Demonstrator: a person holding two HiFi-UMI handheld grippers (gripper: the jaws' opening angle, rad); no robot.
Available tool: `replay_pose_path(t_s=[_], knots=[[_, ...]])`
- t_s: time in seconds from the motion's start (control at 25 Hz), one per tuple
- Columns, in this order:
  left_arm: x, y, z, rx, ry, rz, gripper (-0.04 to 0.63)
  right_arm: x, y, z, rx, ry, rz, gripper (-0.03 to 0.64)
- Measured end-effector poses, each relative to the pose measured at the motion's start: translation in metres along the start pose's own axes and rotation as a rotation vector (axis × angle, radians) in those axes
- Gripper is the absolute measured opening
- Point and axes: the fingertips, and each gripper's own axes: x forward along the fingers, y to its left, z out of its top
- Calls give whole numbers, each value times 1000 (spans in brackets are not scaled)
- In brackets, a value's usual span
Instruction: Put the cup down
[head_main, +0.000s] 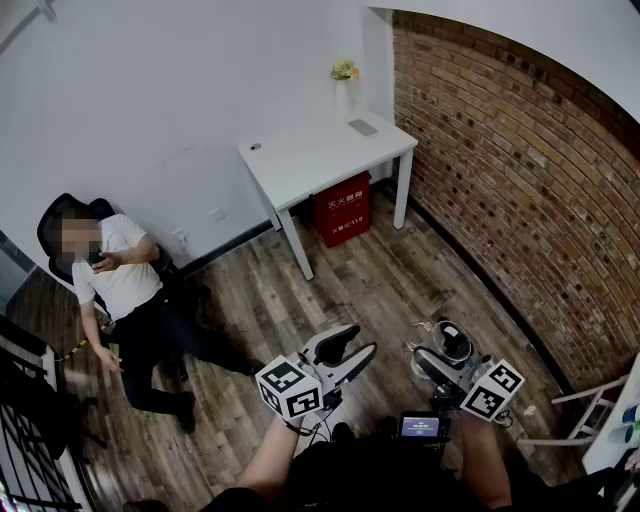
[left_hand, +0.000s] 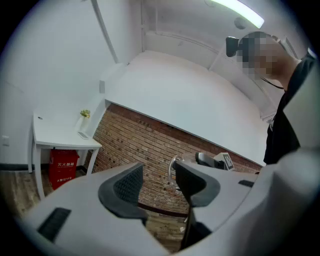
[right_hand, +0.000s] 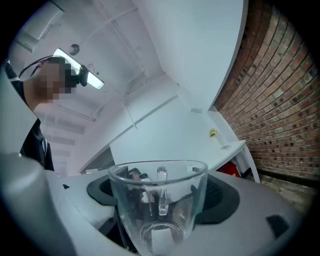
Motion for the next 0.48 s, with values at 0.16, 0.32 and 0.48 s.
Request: replay_pose_path(t_s=[0.16,0.32,0.48], knots=[[-3,7,5,2,-3,10,206,6,1,0,1,1,4,428],[-5,10,6,3,-6,18,206,6,1,0,2,-2,4,430],[-5,8,5,2,-4,15,206,6,0,1,15,-8,7,430]])
